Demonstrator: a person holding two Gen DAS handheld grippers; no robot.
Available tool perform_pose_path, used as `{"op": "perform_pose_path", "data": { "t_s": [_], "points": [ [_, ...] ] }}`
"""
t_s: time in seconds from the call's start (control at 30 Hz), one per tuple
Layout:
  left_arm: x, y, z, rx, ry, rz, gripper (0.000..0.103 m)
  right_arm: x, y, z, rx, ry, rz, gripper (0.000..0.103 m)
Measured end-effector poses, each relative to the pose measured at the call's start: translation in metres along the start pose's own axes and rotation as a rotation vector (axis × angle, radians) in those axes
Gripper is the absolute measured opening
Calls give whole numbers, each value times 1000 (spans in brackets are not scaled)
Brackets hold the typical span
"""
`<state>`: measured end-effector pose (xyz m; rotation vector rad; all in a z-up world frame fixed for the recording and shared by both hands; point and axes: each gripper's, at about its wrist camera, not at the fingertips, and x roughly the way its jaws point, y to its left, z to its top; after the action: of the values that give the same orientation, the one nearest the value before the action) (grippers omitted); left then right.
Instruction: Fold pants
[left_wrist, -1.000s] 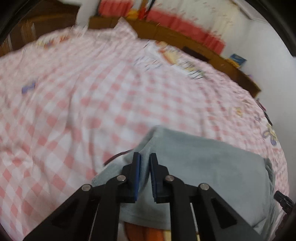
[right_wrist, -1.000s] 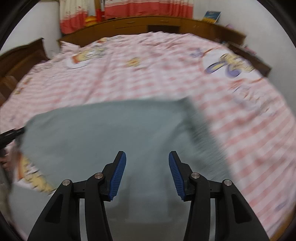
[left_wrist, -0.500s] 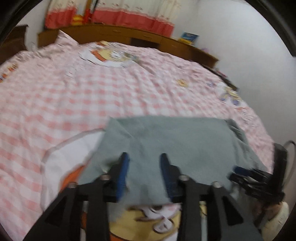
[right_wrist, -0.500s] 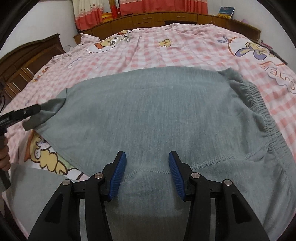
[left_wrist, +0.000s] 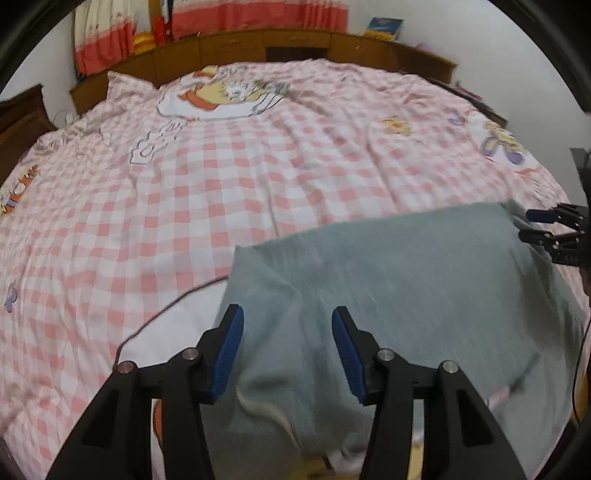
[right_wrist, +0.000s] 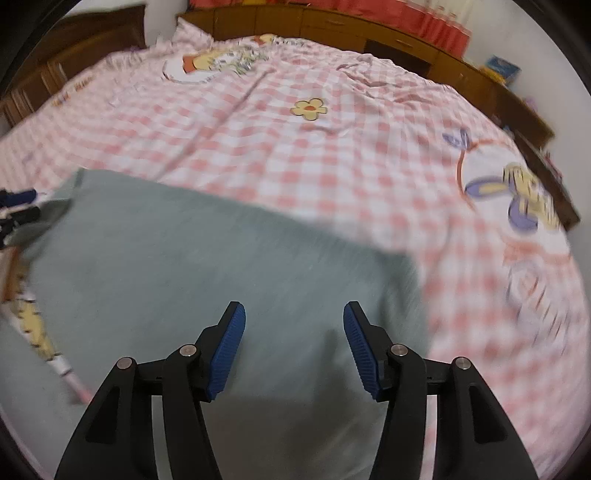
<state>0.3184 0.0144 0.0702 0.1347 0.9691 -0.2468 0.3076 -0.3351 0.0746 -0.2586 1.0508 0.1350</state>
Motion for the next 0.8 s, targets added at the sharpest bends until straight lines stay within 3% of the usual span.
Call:
{"op": "perform_pose_path", "data": {
  "t_s": [0.07, 0.17, 0.33, 0.4, 0.43, 0.47, 0.5, 0.53, 0.57, 0.6, 0.63, 0.8],
  "points": [
    [18, 9, 15, -17, 53, 27, 52, 13, -8, 14, -32, 22, 11, 56],
    [36, 18, 27, -35, 122, -1, 52, 30, -12, 25, -65, 62, 26, 56],
    [61, 25, 36, -56, 217, -8, 52, 62, -11, 40, -125, 101, -49, 56],
    [65, 26, 36, -63, 222, -14, 36, 78, -9, 41, -144, 150, -32, 56],
    [65, 26, 35, -55, 222, -2, 14, 84, -7, 39, -150, 172, -32, 56],
    [65, 27, 34, -45, 220, 12, 12, 87, -6, 39, -148, 183, -32, 55],
    [62, 27, 33, -40, 209, 10, 11, 88, -6, 39, -132, 190, -27, 46],
    [58, 27, 31, -34, 202, 11, 8, 87, -7, 39, -108, 198, 6, 31],
    [55, 27, 31, -29, 196, 12, 7, 84, -7, 39, -94, 200, 37, 24],
    [49, 28, 30, -20, 183, 13, 6, 82, -6, 39, -96, 196, 39, 8],
    [39, 28, 30, -17, 160, 13, 6, 77, -3, 38, -115, 181, 14, 2],
    [-7, 29, 32, -33, 73, -13, 5, 28, -6, 27, -102, 36, 13, 2]
  ]
}}
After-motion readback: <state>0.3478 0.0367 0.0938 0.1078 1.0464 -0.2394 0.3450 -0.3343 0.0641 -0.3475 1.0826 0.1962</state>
